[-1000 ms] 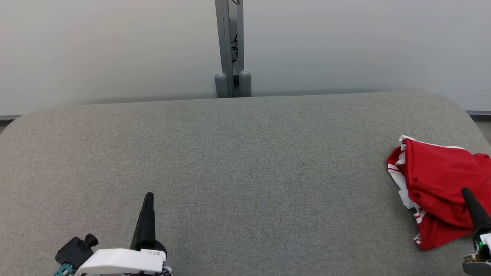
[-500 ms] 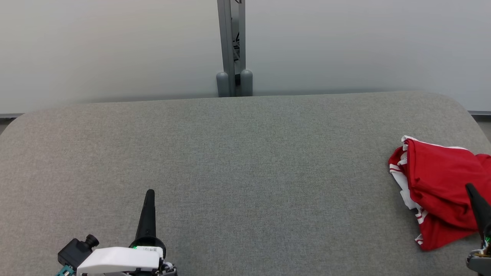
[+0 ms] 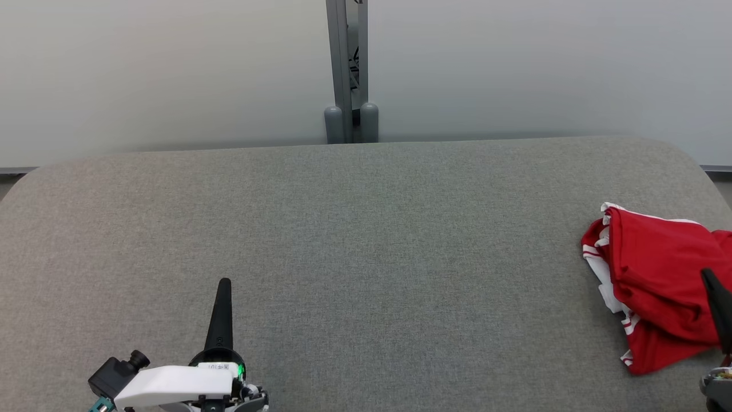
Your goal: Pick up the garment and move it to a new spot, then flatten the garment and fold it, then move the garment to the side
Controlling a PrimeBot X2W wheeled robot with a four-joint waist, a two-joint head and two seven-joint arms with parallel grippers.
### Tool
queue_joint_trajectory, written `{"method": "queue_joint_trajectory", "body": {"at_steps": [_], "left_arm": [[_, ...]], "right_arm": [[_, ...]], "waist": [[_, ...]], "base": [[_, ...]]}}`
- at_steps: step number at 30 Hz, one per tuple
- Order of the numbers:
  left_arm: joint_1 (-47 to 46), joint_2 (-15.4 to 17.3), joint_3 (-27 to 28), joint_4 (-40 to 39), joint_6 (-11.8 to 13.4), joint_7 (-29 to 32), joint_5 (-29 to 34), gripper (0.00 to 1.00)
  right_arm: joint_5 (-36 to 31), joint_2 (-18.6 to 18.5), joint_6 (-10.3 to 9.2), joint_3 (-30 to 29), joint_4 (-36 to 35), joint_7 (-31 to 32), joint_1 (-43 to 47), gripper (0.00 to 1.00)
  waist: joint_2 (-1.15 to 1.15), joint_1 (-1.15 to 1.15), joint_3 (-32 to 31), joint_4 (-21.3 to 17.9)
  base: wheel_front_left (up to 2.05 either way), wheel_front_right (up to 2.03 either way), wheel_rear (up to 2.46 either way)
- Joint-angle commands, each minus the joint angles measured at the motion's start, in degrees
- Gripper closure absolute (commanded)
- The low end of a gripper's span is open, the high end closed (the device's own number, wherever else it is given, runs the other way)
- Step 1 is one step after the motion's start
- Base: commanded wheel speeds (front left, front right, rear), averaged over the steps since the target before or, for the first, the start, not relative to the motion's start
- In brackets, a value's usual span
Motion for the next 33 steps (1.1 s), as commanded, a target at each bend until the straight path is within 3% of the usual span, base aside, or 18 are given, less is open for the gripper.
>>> {"method": "queue_joint_trajectory", "body": {"at_steps": [1, 33], "left_arm": [[-1.24, -0.06, 0.02, -0.07, -0.69, -0.29, -1.14, 1.0], [-2.15, -1.21, -0.18, 0.77, -3.51, -0.89, -11.32, 1.0]], "right_arm": [[1.33, -0.7, 0.04, -0.48, 0.02, 0.66, -1.17, 1.0], [11.63, -0.87, 0.04, -3.47, 2.89, 4.67, -3.25, 1.0]], "waist": [[0.0, 0.0, 0.01, 0.03], [0.0, 0.0, 0.3, 0.57]], "base": [[0.0, 0.0, 0.0], [0.0, 0.0, 0.0]]}}
